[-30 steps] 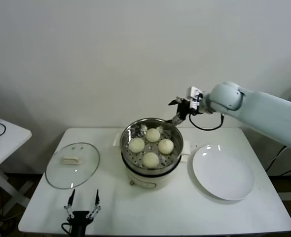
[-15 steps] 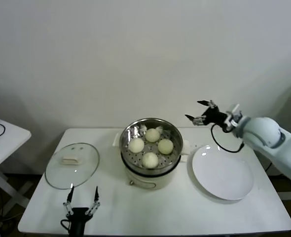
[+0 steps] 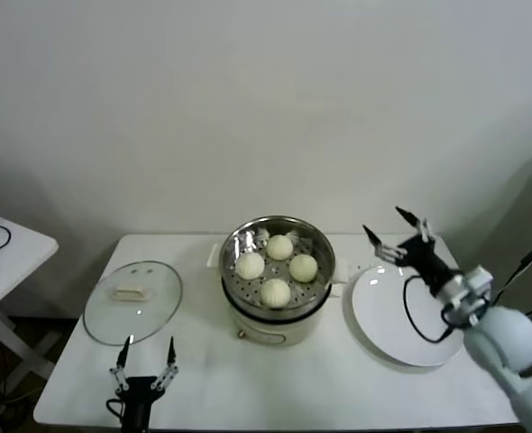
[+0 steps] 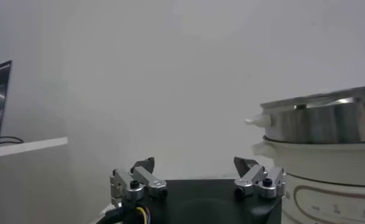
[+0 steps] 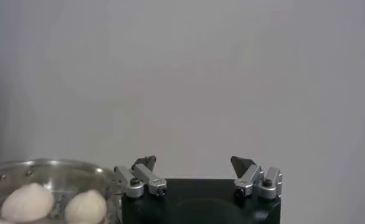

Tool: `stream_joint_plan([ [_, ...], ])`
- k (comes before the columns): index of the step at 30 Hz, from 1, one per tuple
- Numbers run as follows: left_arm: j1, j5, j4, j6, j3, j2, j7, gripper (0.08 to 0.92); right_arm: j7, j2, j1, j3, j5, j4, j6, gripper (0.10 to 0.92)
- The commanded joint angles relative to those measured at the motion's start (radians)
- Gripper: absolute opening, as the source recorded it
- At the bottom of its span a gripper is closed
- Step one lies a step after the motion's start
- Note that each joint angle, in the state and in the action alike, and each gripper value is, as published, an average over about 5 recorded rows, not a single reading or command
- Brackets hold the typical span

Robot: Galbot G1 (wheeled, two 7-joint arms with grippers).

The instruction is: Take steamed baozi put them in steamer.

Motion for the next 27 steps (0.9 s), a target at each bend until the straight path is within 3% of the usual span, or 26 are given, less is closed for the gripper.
stream_joint_plan([
  [1, -0.005, -0.016, 0.002, 0.0, 0.005, -0.003, 0.0, 0.823, -0.057, 0.424, -0.57, 0.258, -0.206, 0.049, 0.288, 0.823],
  [10, -0.008, -0.026, 0.004, -0.001, 0.009, 0.0, 0.0, 0.823, -0.048, 0.599, -0.589, 0.212, -0.239, -0.01, 0.403, 0.823],
  [27, -0.015, -0.035, 0.0, 0.001, 0.014, 0.003, 0.005, 0.823, -0.03, 0.67, -0.591, 0.17, -0.261, -0.039, 0.427, 0.823],
])
